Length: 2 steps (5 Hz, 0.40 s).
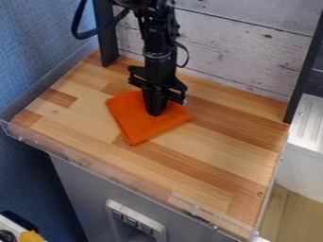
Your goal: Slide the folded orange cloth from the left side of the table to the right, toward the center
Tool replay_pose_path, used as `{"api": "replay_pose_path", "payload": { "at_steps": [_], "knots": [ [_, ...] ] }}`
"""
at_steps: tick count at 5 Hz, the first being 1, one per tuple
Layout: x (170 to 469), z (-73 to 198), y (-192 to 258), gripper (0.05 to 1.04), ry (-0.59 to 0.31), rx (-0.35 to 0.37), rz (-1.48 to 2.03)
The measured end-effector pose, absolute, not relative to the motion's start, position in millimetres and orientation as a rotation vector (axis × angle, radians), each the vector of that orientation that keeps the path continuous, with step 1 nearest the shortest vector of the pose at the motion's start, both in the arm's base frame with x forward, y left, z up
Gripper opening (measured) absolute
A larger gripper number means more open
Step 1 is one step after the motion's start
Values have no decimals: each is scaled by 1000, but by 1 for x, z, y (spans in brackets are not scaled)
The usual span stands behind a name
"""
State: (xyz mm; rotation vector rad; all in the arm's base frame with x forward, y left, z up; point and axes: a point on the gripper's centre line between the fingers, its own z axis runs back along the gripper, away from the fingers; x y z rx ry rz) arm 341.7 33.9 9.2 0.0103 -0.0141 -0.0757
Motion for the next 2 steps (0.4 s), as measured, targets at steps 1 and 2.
{"api": "replay_pose_path", "payload": {
  "at_steps": [1, 2],
  "knots": [
    [342, 9, 24, 60, -14, 12, -36],
    [342, 8, 16, 59, -13, 13, -13]
  ]
}}
